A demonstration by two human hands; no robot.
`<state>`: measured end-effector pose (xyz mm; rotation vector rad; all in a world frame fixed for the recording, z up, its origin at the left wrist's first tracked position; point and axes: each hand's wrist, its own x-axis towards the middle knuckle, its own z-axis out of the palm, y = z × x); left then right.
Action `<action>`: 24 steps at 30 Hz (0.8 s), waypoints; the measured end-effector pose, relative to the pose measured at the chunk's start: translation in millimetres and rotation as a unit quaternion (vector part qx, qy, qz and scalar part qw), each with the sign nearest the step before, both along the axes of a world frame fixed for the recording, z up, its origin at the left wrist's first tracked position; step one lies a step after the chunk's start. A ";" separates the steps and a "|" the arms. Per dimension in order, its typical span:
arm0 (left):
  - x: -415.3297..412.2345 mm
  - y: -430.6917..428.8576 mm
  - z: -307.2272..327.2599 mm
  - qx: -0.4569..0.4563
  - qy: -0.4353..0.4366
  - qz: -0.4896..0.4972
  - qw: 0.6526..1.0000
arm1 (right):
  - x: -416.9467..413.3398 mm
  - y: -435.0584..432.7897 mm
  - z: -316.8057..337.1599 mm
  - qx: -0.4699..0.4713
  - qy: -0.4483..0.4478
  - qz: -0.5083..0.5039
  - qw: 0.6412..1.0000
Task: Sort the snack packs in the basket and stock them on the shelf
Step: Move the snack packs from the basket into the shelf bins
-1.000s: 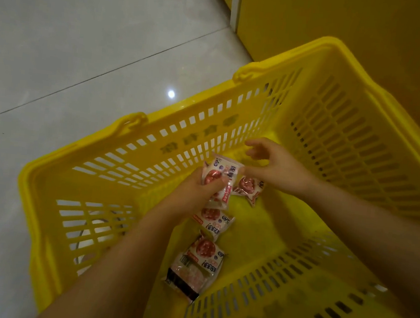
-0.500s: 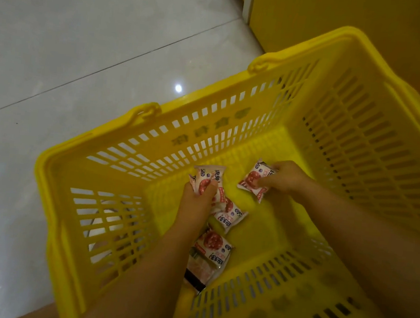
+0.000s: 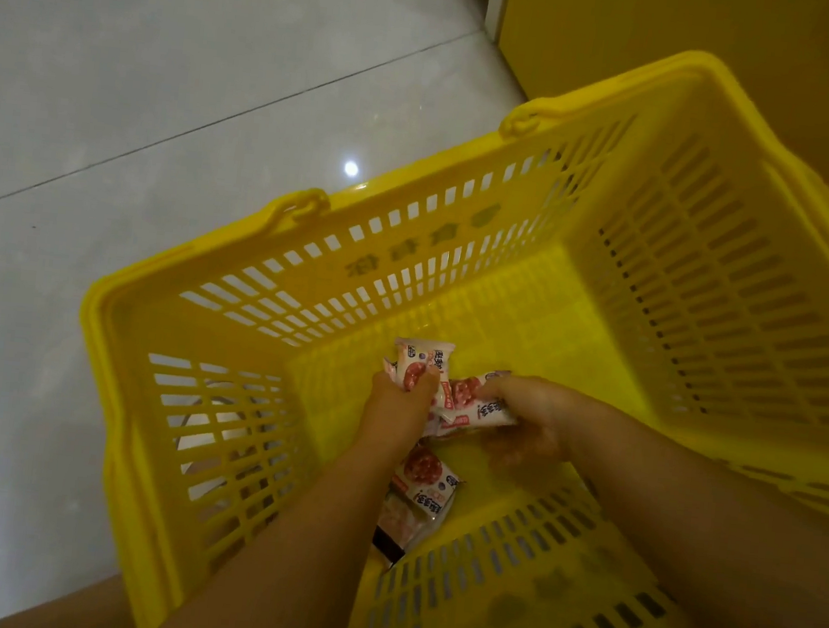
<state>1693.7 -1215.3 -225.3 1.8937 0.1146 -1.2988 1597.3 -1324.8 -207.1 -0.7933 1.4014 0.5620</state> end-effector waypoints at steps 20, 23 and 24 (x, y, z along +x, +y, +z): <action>-4.0 -23.3 -17.1 -0.105 0.086 0.029 0.990 | -1.2 -26.6 -22.7 -0.231 -0.019 0.028 0.972; -3.3 -27.3 -13.2 -0.102 0.069 0.015 0.992 | 0.1 -30.0 -16.3 -0.168 -0.038 -0.009 0.985; -2.7 -29.7 -9.8 -0.105 0.068 0.013 0.992 | 1.9 -31.5 -13.3 -0.162 -0.044 -0.006 0.986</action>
